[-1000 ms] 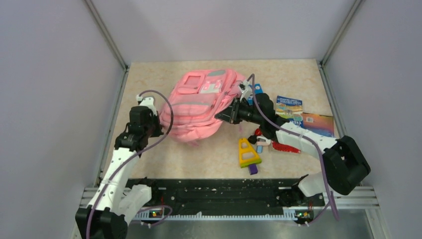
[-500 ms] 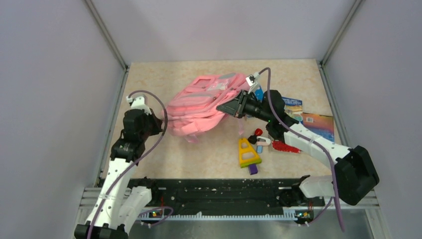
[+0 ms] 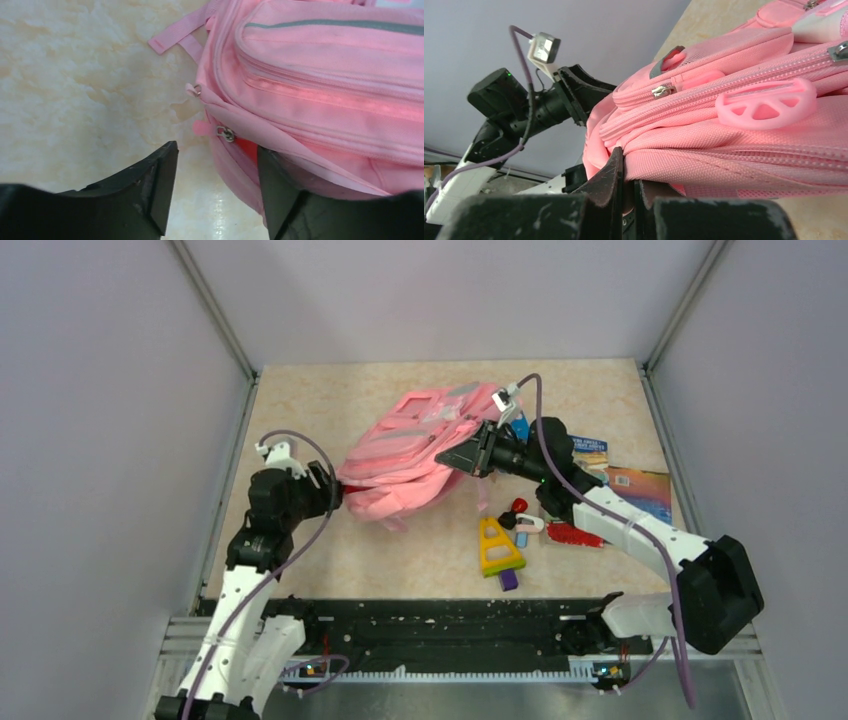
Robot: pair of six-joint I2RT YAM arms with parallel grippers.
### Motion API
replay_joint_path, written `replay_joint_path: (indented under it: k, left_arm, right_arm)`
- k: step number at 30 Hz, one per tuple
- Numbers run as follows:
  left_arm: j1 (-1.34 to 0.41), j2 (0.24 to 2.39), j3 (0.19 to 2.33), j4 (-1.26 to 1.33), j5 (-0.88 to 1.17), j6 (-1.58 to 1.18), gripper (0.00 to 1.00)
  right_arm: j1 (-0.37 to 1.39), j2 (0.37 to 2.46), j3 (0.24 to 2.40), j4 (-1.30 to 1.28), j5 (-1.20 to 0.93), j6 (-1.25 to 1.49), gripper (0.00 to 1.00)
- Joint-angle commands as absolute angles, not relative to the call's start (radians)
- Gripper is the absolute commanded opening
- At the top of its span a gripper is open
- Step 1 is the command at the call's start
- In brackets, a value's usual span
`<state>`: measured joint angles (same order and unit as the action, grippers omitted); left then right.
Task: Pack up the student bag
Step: Unzip the student bag at the center of the board.
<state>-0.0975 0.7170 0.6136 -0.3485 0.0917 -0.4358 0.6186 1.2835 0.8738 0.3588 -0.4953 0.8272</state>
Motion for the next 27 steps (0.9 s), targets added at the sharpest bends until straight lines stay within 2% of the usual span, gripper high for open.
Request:
replay_joint_path:
  k: [1,5,13,20,27]
  left_arm:
    - [-0.095,0.671,0.746,-0.417,0.224,-0.292,0.71]
    - [-0.105,0.688,0.827,-0.529,0.415,-0.135,0.77]
    - [-0.366,0.708,0.821,-0.558,0.229,0.031,0.78]
    - [-0.406,0.712,0.793,-0.488,0.110,0.036,0.76]
    - [-0.413,0.751,0.786,-0.396,0.093,0.045,0.76]
  right_arm:
    - [0.615,1.246,0.972,0.400,-0.537,0.738,0.00]
    - [0.615,1.270,0.992,0.360,-0.549,0.691,0.00]
    - [0.614,1.268,1.017,0.329,-0.578,0.670,0.00]
    - [0.614,1.263,1.017,0.324,-0.607,0.667,0.00]
    - [0.614,1.265,1.022,0.307,-0.678,0.648,0.00]
